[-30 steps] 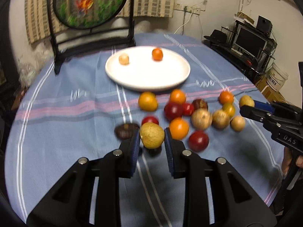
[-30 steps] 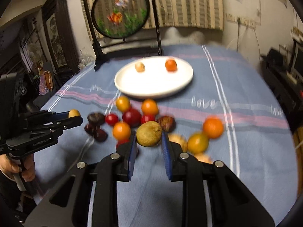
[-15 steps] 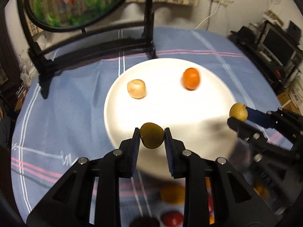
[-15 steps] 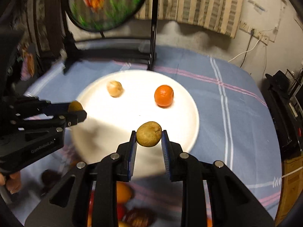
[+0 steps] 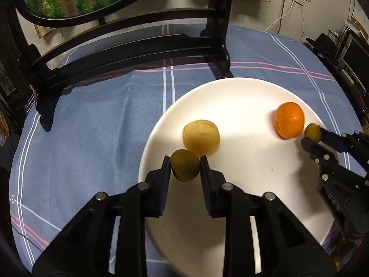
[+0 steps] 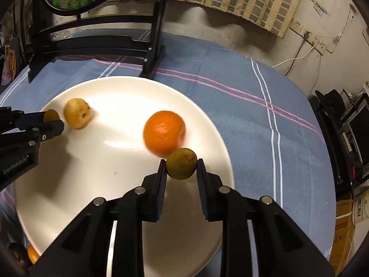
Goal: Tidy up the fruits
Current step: 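Carry both small yellow fruits to the white plate and release them, then withdraw both open tools from the plate back toward the fruit cluster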
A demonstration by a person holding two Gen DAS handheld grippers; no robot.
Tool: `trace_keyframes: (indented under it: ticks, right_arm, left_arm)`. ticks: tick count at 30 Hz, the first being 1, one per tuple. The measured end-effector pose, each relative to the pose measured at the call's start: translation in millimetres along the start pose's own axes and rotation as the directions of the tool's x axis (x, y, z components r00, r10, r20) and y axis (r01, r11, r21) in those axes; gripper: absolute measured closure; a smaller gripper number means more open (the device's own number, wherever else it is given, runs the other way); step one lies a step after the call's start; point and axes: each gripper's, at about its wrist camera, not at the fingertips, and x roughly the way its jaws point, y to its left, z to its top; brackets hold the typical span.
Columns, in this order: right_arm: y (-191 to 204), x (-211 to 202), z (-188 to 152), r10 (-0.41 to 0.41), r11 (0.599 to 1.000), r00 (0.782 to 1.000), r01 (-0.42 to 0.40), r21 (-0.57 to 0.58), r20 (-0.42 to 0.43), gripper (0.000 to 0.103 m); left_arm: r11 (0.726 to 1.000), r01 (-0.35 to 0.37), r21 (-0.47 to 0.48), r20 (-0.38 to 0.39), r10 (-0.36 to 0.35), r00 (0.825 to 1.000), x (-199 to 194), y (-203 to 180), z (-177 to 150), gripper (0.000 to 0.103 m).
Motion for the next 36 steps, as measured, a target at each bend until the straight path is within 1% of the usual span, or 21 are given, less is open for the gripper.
trace_keyframes:
  ticks: [3,5,7,9,10,11,12,13,14,16,17,18,21,23,24,26,29,32,35,36]
  right_arm:
    - [-2,9,3,-0.011,1.0,1.0,0.011,-0.004,-0.008,0.077]
    - [-4,10,6,-0.028,1.0,0.999,0.028,-0.006,0.015,0.077]
    - [-8,11,10,-0.024,1.0,0.999,0.024,0.011,0.022,0.075]
    - [-15,15,15,-0.003,0.999,1.0,0.002,0.038,0.022,0.075]
    - [-16,15,16,-0.003,0.999,1.0,0.003,0.039,0.014,0.075]
    - [-17,14,16,-0.005,0.999,1.0,0.005,0.044,0.012,0.075]
    - [-17,12,16,-0.003,0.999,1.0,0.002,0.047,0.018,0.075]
    - [-17,9,14,0.001,0.999,1.0,-0.002,0.045,0.026,0.075]
    - [-15,6,13,0.0,0.999,0.999,-0.001,0.033,0.033,0.072]
    - [-15,-1,11,-0.012,1.0,0.999,0.011,0.026,0.047,0.048]
    - [-17,-9,9,-0.019,0.999,0.997,0.016,0.035,0.074,0.048]
    - [-19,-14,8,-0.008,0.999,0.996,0.004,0.044,0.091,0.048]
    - [-27,-35,1,0.019,0.997,0.994,-0.027,0.078,0.105,0.048]
    - [-30,-52,-6,0.029,0.995,0.992,-0.04,0.086,0.122,0.048]
    - [-32,-60,-10,0.034,0.995,0.991,-0.046,0.09,0.13,0.048]
    - [-37,-78,-21,0.046,0.992,0.988,-0.063,0.111,0.148,0.048]
    - [-45,-105,-42,0.075,0.981,0.983,-0.103,0.162,0.168,0.048]
    - [-48,-129,-65,0.106,0.973,0.977,-0.14,0.181,0.183,0.048]
    - [-47,-163,-101,0.107,0.975,0.97,-0.145,0.168,0.217,0.047]
    - [-45,-174,-115,0.099,0.977,0.968,-0.139,0.161,0.231,0.043]
  left_arm:
    - [1.0,0.011,0.005,0.002,-0.011,1.0,7,-3,4,0.077]
    - [1.0,0.006,0.012,0.0,-0.006,1.0,10,-5,6,0.077]
    - [1.0,0.027,-0.003,-0.012,-0.027,1.0,16,-6,10,0.077]
    - [0.998,0.054,-0.037,-0.021,-0.055,0.998,20,-3,13,0.075]
    - [0.997,0.061,-0.055,-0.015,-0.062,0.998,19,-2,14,0.062]
    - [0.996,0.061,-0.06,-0.003,-0.061,0.998,17,-2,14,0.043]
    - [0.998,0.047,-0.052,0.025,-0.046,0.999,11,-3,14,0.037]
    - [0.999,0.037,-0.039,0.045,-0.035,0.998,6,-4,13,0.035]
    - [0.999,0.027,-0.023,0.062,-0.025,0.998,0,-5,13,0.035]
    - [1.0,0.019,-0.013,0.071,-0.018,0.997,-9,-6,14,0.035]
    - [1.0,0.024,-0.02,0.076,-0.022,0.997,-14,-4,14,0.035]
    - [0.999,0.033,-0.033,0.081,-0.03,0.996,-20,-2,13,0.034]
    - [0.998,0.049,-0.04,0.09,-0.045,0.995,-38,2,7,0.031]
    - [0.999,0.04,-0.03,0.103,-0.037,0.994,-51,2,-1,0.023]
    - [1.0,0.015,-0.023,0.11,-0.012,0.994,-60,2,-7,0.022]
    - [1.0,-0.001,-0.025,0.123,0.004,0.992,-75,3,-15,0.018]
    - [0.998,0.045,-0.045,0.129,-0.039,0.991,-97,6,-34,0.015]
    - [0.995,0.091,-0.041,0.141,-0.085,0.986,-119,6,-60,0.013]
    - [0.995,0.103,-0.018,0.171,-0.099,0.98,-140,6,-90,0.012]
    - [0.995,0.102,-0.008,0.181,-0.099,0.979,-149,6,-103,0.012]
